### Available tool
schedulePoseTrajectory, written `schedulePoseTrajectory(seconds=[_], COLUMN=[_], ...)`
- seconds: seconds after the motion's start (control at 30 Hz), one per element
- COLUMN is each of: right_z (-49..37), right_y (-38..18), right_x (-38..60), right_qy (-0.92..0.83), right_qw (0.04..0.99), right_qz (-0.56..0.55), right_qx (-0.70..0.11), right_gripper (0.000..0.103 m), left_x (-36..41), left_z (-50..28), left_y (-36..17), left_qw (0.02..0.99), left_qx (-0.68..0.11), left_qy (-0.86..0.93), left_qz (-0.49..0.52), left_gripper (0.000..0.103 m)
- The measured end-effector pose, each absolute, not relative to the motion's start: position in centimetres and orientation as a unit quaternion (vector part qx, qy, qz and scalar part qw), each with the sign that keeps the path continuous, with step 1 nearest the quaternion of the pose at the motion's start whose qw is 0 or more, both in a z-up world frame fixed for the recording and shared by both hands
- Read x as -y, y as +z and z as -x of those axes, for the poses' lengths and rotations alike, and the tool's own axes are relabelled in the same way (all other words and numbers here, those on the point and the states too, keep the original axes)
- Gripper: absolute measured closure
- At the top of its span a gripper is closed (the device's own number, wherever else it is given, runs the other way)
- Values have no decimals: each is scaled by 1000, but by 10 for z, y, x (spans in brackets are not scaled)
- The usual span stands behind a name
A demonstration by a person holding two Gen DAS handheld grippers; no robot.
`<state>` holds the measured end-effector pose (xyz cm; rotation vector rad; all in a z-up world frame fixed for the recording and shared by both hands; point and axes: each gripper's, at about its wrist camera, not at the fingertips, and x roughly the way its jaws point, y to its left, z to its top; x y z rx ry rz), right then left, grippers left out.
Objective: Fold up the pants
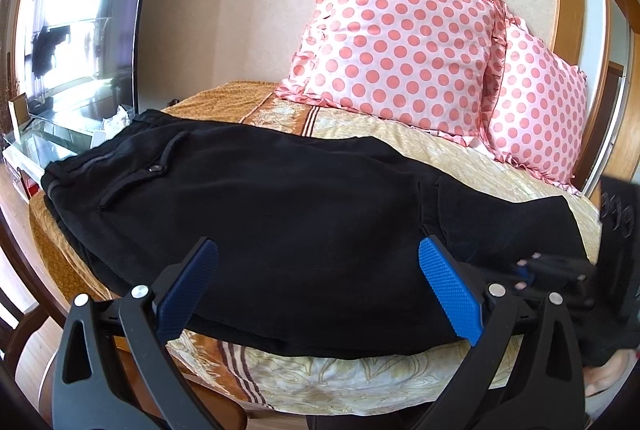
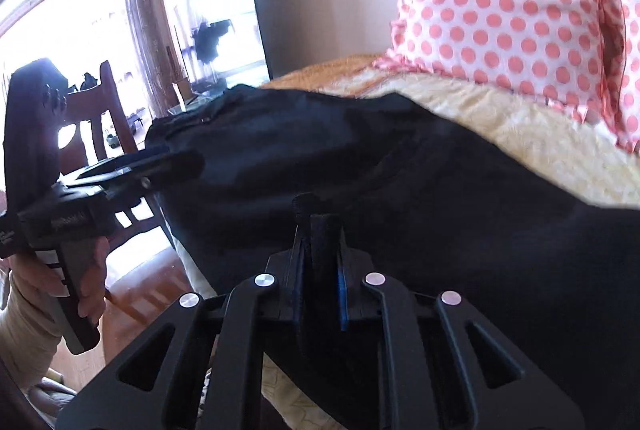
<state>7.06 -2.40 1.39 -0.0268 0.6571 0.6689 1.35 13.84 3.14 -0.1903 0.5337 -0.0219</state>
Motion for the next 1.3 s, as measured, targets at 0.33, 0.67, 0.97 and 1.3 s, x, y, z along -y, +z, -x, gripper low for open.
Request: schedulePoseTrajectory(seconds=[0.33,0.67,0.97,1.3], right_z=[-90,-103,-47,-71], right_y=[56,38,23,25], right_x=[59,32,6,41], right_qy=[266,230,183,192], right_qw=[918,895,925,923], right_qz=[-3,66,141,61], right_qx=[-295,-375,-302,-327], right_gripper=[41,30,30,11], left_x=[-135,-176,-254,-335], left_z=[-13,-6,4,-8], left_y=[28,31,33,24], left_qw=[960,955,938,893], left_qx=[-266,-269,-268,-277], left_qy=[-14,36,110,69], left_qz=[86,121,192,349], left_gripper=[2,2,2,4])
